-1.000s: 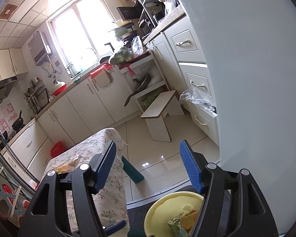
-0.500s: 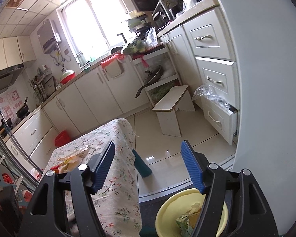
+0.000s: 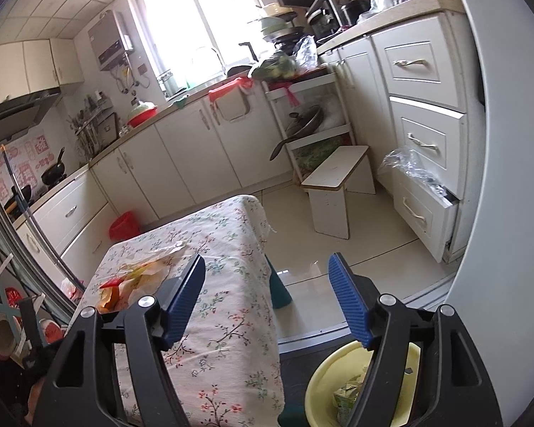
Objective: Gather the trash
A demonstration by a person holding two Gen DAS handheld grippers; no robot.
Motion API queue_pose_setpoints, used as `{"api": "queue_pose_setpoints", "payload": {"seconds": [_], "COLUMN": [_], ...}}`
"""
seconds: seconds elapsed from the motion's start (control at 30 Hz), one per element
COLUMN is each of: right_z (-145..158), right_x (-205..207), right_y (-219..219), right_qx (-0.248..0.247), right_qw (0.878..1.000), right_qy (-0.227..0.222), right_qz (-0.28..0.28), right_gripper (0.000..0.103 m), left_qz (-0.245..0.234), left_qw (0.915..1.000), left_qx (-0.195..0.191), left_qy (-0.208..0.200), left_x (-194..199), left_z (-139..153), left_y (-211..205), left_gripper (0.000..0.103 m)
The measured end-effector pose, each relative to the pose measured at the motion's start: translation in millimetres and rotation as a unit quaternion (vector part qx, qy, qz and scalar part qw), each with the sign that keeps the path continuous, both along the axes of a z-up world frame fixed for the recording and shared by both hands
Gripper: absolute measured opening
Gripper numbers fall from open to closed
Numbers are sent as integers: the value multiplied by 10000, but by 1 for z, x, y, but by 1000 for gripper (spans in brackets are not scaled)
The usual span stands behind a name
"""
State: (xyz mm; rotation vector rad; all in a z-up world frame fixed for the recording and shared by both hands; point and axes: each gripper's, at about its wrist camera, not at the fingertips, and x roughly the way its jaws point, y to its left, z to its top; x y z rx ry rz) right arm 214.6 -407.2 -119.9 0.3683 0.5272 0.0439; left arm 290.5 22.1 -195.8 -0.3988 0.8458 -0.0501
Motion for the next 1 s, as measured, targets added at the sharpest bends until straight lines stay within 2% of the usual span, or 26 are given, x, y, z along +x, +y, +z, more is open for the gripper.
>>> {"api": "queue_pose_setpoints", "payload": {"seconds": [0.07,0.2,0.4,0.6,0.77,0.87,0.9,1.0], "right_z": [0,-3,-5,-5,-6,-7,-7,-9], "right_x": [4,6,10,16,21,25,27,35], "right_y": [4,9,15,26,38,44,47,61], "right_qx": [-24,-51,-58,-89,-144,-165,-171,-195], "right_qw": [10000,9999,9998,9995,9990,9985,9983,9972], "right_qy": [30,77,129,159,195,229,246,328], "right_qz": [43,96,163,259,381,461,496,650], "right_gripper": [69,70,71,72,72,72,72,72], "left_qz": [49,164,347,547,451,172,103,-193], "left_qw": [9999,9991,9988,9984,9990,9998,9998,9996], "left_qx": [-161,-373,-342,-86,-27,114,137,197], "left_qy": [21,69,69,97,45,40,44,106], "left_x": [8,19,33,38,44,50,50,49], "left_z": [-6,-18,-22,-20,-20,-20,-19,-15], "left_y": [4,8,19,28,32,27,26,20], "left_gripper": [65,54,39,39,38,12,7,4]}}
